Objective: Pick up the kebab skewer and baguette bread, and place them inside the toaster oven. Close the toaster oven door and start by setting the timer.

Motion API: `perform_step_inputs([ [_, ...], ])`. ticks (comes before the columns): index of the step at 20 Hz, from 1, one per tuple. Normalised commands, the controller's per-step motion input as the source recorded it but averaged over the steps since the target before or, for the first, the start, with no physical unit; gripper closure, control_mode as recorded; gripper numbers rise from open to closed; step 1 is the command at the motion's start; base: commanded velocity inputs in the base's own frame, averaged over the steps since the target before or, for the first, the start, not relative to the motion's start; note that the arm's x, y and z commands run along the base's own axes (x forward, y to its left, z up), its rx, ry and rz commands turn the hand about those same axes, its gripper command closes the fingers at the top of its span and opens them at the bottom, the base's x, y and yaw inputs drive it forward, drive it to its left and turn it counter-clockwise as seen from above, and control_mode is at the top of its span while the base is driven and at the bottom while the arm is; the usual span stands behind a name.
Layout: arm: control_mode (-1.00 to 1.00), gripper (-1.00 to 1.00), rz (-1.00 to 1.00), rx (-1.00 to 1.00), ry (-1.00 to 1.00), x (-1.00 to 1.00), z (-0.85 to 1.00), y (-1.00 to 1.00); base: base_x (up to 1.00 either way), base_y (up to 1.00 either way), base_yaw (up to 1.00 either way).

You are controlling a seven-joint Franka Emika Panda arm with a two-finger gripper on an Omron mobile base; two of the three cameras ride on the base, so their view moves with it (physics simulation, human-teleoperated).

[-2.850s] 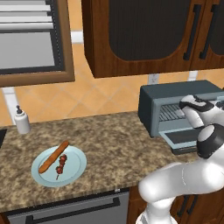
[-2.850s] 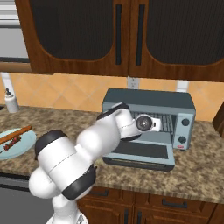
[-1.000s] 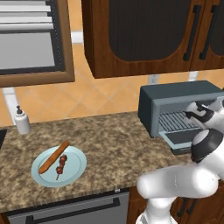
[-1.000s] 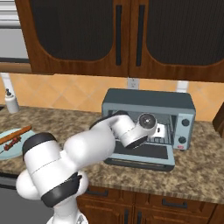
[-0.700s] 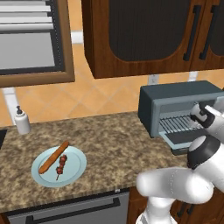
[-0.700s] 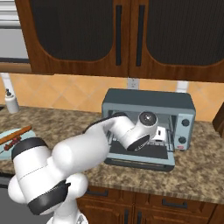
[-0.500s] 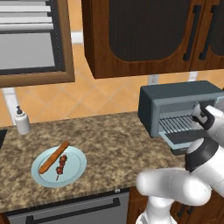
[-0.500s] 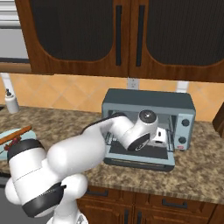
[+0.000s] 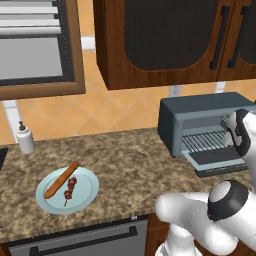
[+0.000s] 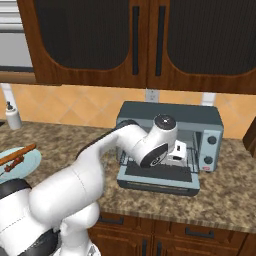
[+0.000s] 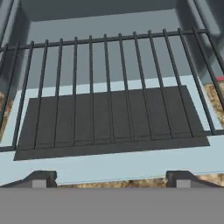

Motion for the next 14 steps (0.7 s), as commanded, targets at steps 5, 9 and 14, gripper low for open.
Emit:
perform_step_inputs([
  [5,-1.00,-1.00,0.00,0.00,0.01,-0.60,0.47,0.95,0.00,0.00,0.00],
  [9,-1.00,-1.00,0.00,0.00,0.00,-0.72,0.01,1.00,0.00,0.00,0.00],
  [14,-1.00,-1.00,0.00,0.01,0.00,-0.50,0.22,1.00,0.00,0.00,0.00],
])
